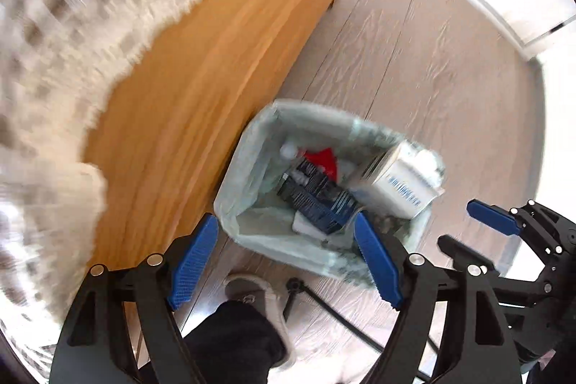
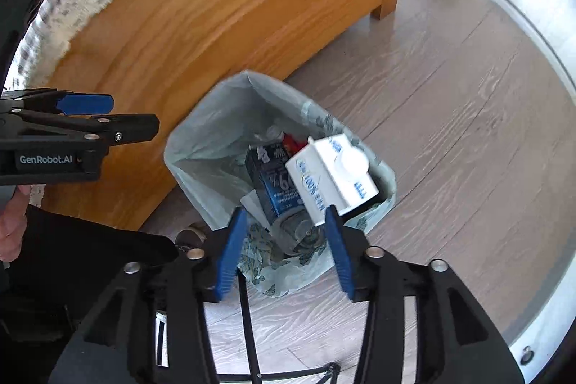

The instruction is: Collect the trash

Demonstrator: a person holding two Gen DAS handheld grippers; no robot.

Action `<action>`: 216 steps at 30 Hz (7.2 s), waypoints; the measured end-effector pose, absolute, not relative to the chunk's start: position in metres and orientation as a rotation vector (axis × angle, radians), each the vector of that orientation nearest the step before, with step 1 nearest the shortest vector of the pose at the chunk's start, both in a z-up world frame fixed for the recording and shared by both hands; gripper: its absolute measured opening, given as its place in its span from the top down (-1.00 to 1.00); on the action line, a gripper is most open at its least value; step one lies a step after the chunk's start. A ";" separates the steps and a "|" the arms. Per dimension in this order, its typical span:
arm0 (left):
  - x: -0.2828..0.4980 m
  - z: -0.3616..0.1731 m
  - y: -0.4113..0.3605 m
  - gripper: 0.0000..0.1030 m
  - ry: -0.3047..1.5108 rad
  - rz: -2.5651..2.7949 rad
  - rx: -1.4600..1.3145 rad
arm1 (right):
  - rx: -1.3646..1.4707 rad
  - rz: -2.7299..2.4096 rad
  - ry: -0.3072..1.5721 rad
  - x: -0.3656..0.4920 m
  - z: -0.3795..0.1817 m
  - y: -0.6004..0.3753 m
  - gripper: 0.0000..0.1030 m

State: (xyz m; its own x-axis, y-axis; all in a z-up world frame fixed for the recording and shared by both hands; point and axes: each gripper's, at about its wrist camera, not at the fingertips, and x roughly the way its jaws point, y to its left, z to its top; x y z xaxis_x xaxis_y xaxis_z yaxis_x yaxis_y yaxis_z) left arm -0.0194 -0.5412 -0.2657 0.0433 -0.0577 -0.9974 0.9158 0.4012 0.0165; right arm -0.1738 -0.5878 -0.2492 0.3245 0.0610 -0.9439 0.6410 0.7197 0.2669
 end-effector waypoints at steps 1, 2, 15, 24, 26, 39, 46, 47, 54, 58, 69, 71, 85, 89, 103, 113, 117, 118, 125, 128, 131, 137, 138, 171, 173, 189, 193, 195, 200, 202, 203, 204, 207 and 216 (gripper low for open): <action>-0.020 -0.257 -0.542 -0.47 1.298 -0.928 0.853 | 0.689 -0.428 1.199 -0.174 -0.244 -0.588 0.08; -0.021 -0.248 -0.541 -0.47 1.287 -0.950 0.826 | 0.677 -0.437 1.198 -0.174 -0.238 -0.590 0.08; -0.020 -0.066 -0.487 -0.57 0.954 -1.082 0.522 | 0.395 -0.500 1.045 -0.131 -0.095 -0.590 -0.06; 0.070 0.034 -0.363 -0.73 0.718 -0.909 0.311 | 0.264 -0.399 0.784 -0.040 0.025 -0.544 -0.20; 0.096 0.046 -0.332 -0.75 0.695 -0.853 0.265 | 0.272 -0.357 0.736 -0.015 0.042 -0.532 -0.20; 0.292 0.028 -0.111 -0.80 0.669 -0.350 0.002 | 0.185 -0.117 0.741 0.176 0.070 -0.416 -0.21; 0.367 -0.010 -0.010 -0.80 0.742 -0.241 -0.238 | 0.187 0.053 0.800 0.291 0.043 -0.347 -0.21; 0.374 -0.013 -0.003 -0.80 0.740 -0.231 -0.253 | 0.196 0.079 0.813 0.310 0.039 -0.340 -0.21; 0.393 -0.037 0.021 -0.80 0.852 -0.133 -0.294 | 0.341 0.164 0.934 0.446 -0.008 -0.311 -0.21; 0.392 -0.036 0.028 -0.80 0.833 -0.147 -0.329 | 0.433 0.170 0.979 0.506 -0.041 -0.308 -0.18; 0.395 -0.036 0.052 -0.80 0.812 -0.115 -0.418 | 0.569 0.224 0.961 0.533 -0.054 -0.300 0.94; 0.393 -0.034 0.047 -0.80 0.806 -0.117 -0.400 | 0.572 0.256 0.885 0.507 -0.028 -0.306 0.97; 0.380 -0.029 -0.001 -0.80 0.778 -0.187 -0.267 | 0.331 -0.280 0.449 0.209 0.059 -0.435 0.99; 0.374 -0.033 -0.028 -0.80 0.780 -0.228 -0.214 | 0.352 -0.318 0.593 0.206 0.013 -0.435 0.98; 0.361 -0.069 -0.102 -0.80 0.861 -0.357 -0.008 | 0.278 -0.233 0.859 0.182 -0.045 -0.450 -0.07; 0.356 -0.075 -0.105 -0.80 0.866 -0.358 0.020 | 0.422 -0.391 0.839 0.171 -0.064 -0.519 0.18; 0.356 -0.077 -0.109 -0.80 0.877 -0.359 0.024 | 0.743 -0.301 0.903 0.164 -0.113 -0.562 0.17; 0.355 -0.077 -0.112 -0.80 0.877 -0.360 0.031 | 0.796 -0.252 0.899 0.166 -0.119 -0.561 0.16; 0.352 -0.081 -0.124 -0.80 0.886 -0.369 0.062 | 0.440 -0.286 0.922 0.199 -0.118 -0.505 -0.24; 0.350 -0.080 -0.125 -0.80 0.882 -0.367 0.080 | 0.559 -0.300 0.890 0.189 -0.114 -0.525 0.97; 0.350 -0.079 -0.124 -0.80 0.879 -0.371 0.074 | 0.677 -0.217 0.802 0.177 -0.103 -0.533 0.98; 0.350 -0.081 -0.125 -0.80 0.886 -0.362 0.081 | 0.696 -0.118 0.827 0.196 -0.108 -0.516 0.98; 0.350 -0.081 -0.125 -0.80 0.886 -0.362 0.082 | 0.702 -0.125 0.850 0.201 -0.112 -0.515 0.96; 0.461 -0.117 -0.311 -0.46 1.029 -0.437 0.054 | 0.084 -0.240 0.678 0.160 0.012 -0.530 0.99; 0.464 -0.125 -0.320 0.39 1.058 -0.448 0.059 | 0.083 -0.243 0.687 0.152 0.010 -0.538 0.99; 0.275 0.019 -0.291 0.95 0.804 -0.599 0.020 | 0.115 -0.270 0.648 0.055 0.031 -0.534 0.99; 0.209 0.039 -0.306 0.95 0.776 -0.680 0.036 | 0.096 -0.304 0.684 0.001 0.023 -0.538 0.99; 0.175 0.040 -0.318 0.95 0.776 -0.731 0.051 | 0.095 -0.318 0.708 -0.028 0.015 -0.540 0.99; 0.099 0.021 -0.353 0.95 0.807 -0.859 0.134 | 0.114 -0.350 0.797 -0.094 -0.029 -0.547 0.99; 0.076 0.007 -0.369 0.95 0.842 -0.895 0.168 | 0.117 -0.344 0.852 -0.113 -0.059 -0.545 0.99; 0.065 -0.001 -0.378 0.95 0.868 -0.918 0.190 | 0.118 -0.342 0.878 -0.121 -0.077 -0.543 0.99; 0.057 -0.009 -0.387 0.95 0.891 -0.931 0.213 | 0.128 -0.340 0.907 -0.129 -0.094 -0.543 0.99; 0.038 -0.029 -0.414 0.95 0.927 -0.975 0.315 | 0.188 -0.339 0.965 -0.147 -0.140 -0.543 0.99; 0.002 -0.092 -0.482 0.95 1.045 -1.083 0.573 | 0.133 -0.313 1.074 -0.143 -0.250 -0.524 0.98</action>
State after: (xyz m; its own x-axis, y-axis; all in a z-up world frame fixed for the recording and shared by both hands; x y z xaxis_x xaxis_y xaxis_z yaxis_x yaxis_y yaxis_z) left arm 0.0015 -0.4821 -0.0920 0.0921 -0.4323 -0.8970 0.9121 0.3980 -0.0981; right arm -0.1427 -0.5242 -0.2501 0.4382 -0.1862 -0.8794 0.3149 0.9481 -0.0438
